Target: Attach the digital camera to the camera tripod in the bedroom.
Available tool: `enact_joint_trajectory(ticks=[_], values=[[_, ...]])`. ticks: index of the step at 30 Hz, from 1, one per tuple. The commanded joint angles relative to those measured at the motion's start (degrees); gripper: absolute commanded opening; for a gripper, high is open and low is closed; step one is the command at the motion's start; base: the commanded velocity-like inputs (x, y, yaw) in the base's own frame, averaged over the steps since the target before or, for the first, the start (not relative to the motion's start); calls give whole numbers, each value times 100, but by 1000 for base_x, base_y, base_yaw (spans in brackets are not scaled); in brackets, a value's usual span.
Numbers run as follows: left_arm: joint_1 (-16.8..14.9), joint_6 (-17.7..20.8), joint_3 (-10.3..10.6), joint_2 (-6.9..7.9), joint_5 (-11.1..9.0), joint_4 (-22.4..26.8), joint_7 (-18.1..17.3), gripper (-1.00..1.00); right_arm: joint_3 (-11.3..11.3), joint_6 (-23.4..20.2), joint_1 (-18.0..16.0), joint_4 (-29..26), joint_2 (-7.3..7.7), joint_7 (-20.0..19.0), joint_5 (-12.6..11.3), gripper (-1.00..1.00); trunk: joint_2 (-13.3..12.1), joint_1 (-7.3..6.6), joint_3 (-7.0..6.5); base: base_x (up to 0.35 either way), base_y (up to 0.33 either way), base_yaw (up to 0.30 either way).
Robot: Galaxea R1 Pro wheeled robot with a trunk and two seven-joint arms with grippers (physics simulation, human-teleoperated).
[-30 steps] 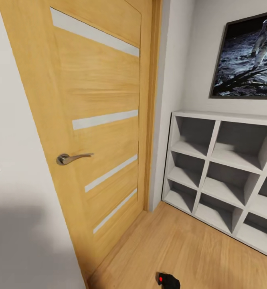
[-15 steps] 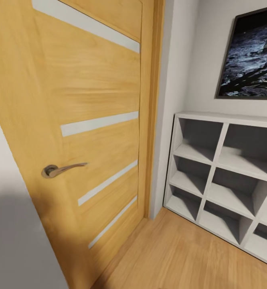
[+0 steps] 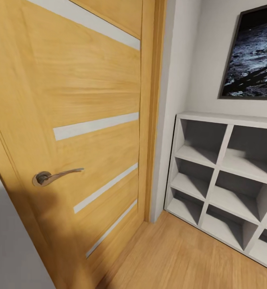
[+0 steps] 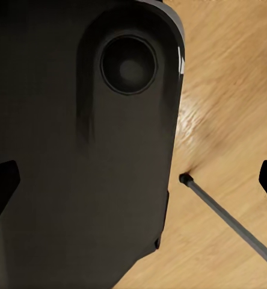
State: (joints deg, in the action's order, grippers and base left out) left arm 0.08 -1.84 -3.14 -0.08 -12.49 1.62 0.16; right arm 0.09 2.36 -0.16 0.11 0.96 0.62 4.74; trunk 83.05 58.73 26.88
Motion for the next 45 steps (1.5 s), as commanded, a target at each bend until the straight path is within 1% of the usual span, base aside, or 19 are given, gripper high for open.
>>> enact_joint_trajectory(ticks=[1,5,12,28,45], values=[[1,-9,-29,3,-8,5,2,100,-8,18,-2,1,1,7,46,100,3,0,4,12,0,-5],[1,-9,-29,12,-8,5,1,100,-21,84,-2,0,1,8,33,100,3,0,4,6,0,-97],[1,-9,-29,16,-8,5,-6,100,-26,161,-2,5,1,7,27,100,3,0,4,1,0,-237],[2,-9,-29,16,-8,5,0,100,-27,166,-2,4,2,5,27,100,3,0,4,0,0,-270],[1,-9,-30,17,-8,5,2,100,-27,169,-2,1,1,8,26,100,3,0,4,0,0,-227]])
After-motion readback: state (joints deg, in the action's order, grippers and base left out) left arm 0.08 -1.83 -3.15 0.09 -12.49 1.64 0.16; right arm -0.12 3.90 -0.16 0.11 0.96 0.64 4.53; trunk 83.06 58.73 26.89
